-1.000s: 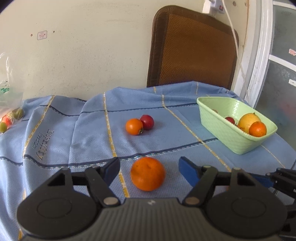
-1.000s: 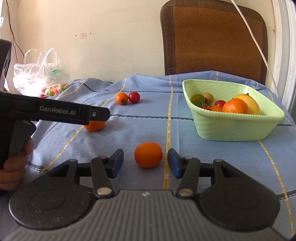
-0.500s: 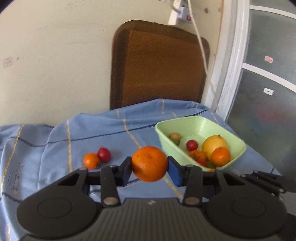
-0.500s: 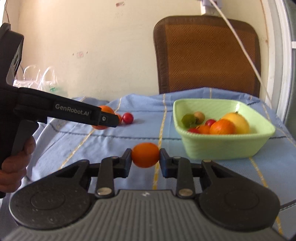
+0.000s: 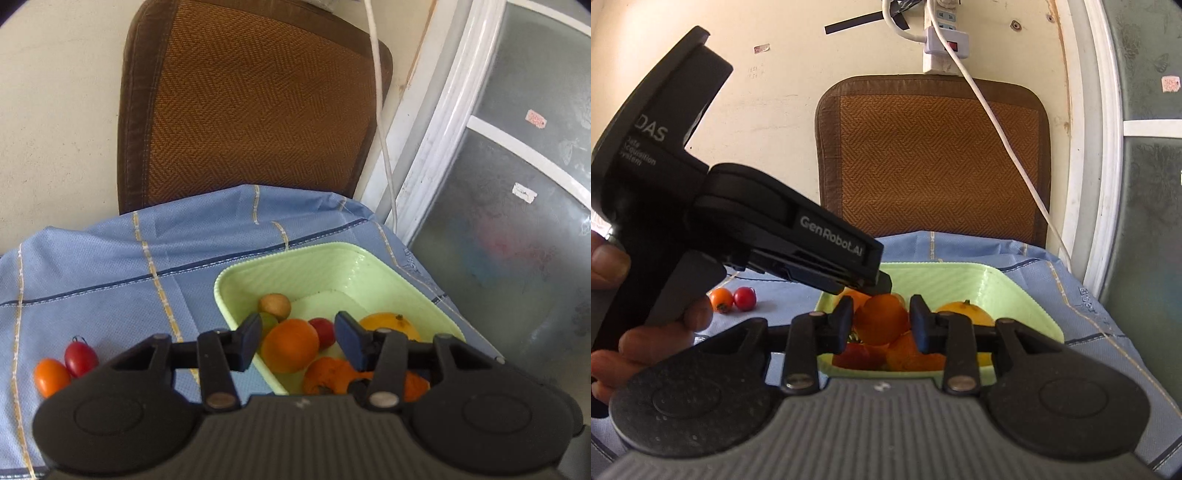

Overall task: Organize fruits
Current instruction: 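Grasp the large tangerine with the left gripper and carry both tangerines to the basket, then grasp a small tangerine with the left gripper while the right grasps a red tomato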

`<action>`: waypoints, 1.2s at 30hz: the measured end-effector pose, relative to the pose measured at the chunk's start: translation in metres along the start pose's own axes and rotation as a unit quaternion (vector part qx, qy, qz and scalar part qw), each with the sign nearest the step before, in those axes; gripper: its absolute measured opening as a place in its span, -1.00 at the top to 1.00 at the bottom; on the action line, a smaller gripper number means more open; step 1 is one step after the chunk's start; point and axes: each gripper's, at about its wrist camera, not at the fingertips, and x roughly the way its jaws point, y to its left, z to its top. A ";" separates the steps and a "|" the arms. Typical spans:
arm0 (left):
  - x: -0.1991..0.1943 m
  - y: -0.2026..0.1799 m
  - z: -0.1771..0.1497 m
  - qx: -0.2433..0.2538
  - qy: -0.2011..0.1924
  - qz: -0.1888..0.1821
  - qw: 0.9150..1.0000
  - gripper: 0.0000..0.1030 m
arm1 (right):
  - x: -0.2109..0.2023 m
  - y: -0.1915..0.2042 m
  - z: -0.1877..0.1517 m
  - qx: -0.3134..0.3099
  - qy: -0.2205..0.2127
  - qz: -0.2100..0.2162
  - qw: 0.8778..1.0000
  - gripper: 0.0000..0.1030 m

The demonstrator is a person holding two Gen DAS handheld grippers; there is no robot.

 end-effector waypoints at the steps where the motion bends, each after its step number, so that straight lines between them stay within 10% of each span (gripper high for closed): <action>1: -0.006 0.006 0.001 -0.007 -0.008 0.001 1.000 0.04 | -0.001 0.001 0.000 0.000 -0.003 -0.006 1.000 0.17; 8: -0.071 0.077 0.005 -0.062 -0.081 0.064 0.993 0.04 | -0.013 -0.003 0.005 0.029 -0.046 -0.026 0.998 0.18; 14: -0.088 0.120 -0.018 -0.033 -0.069 0.162 0.984 0.04 | -0.018 0.019 0.019 0.035 -0.056 0.035 0.997 0.18; 22: -0.048 0.112 -0.045 0.028 -0.009 0.153 0.988 -0.05 | 0.012 0.048 0.018 0.035 0.001 0.079 0.996 0.18; 25: -0.036 0.115 -0.049 0.027 0.013 0.151 0.988 0.40 | 0.022 0.052 0.022 0.038 0.026 0.092 0.995 0.18; 36: -0.112 0.099 -0.089 -0.005 -0.015 0.127 0.992 0.39 | 0.129 0.097 0.034 0.045 0.147 0.152 0.976 0.17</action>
